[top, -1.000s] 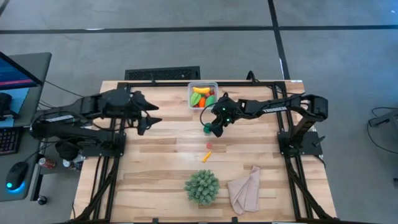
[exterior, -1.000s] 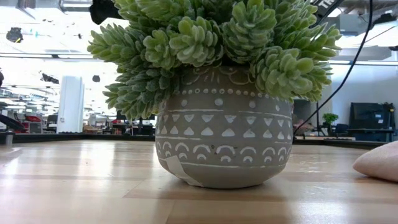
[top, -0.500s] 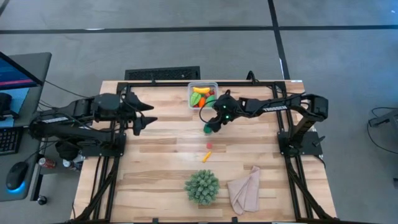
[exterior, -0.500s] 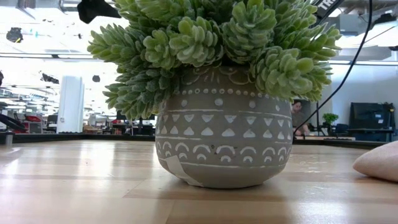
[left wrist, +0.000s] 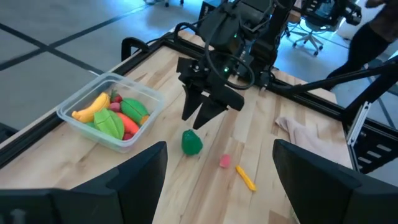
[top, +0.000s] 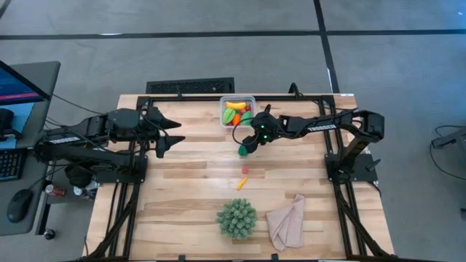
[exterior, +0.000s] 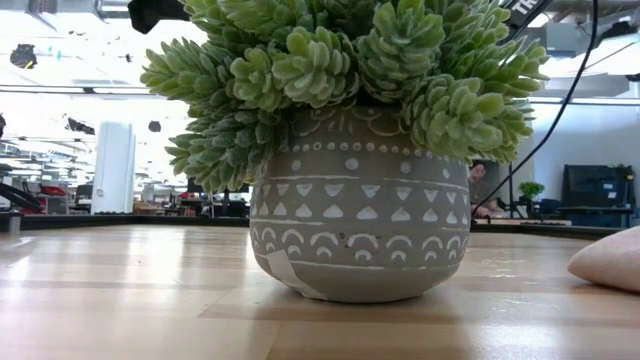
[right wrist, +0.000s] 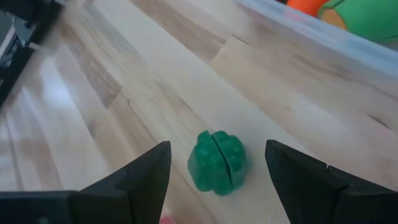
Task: Pick and placing Produce into tupperware
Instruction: Put the bell pepper into the transparent bin
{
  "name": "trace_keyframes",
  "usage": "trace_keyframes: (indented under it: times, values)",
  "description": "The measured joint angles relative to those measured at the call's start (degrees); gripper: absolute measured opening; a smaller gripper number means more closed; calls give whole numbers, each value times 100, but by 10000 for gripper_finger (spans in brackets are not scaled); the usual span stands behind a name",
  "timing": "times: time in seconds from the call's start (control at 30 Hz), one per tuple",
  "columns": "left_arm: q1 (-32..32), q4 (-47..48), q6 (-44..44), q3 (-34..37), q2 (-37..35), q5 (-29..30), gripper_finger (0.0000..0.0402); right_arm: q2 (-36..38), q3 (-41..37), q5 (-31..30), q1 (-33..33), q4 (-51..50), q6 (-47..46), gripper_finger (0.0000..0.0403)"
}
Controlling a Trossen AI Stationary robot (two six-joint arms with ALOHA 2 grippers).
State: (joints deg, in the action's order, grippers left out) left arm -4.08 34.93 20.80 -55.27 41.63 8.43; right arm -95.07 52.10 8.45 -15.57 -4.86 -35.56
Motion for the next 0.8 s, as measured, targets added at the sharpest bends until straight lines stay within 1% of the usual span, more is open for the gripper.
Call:
trace_keyframes:
  times: [0.17,0.8]
  values:
    - [0,5,105,0,0,0,284,2,0,-123,108,43,290,256]
    - [0,7,199,0,0,0,284,4,0,-93,107,61,307,256]
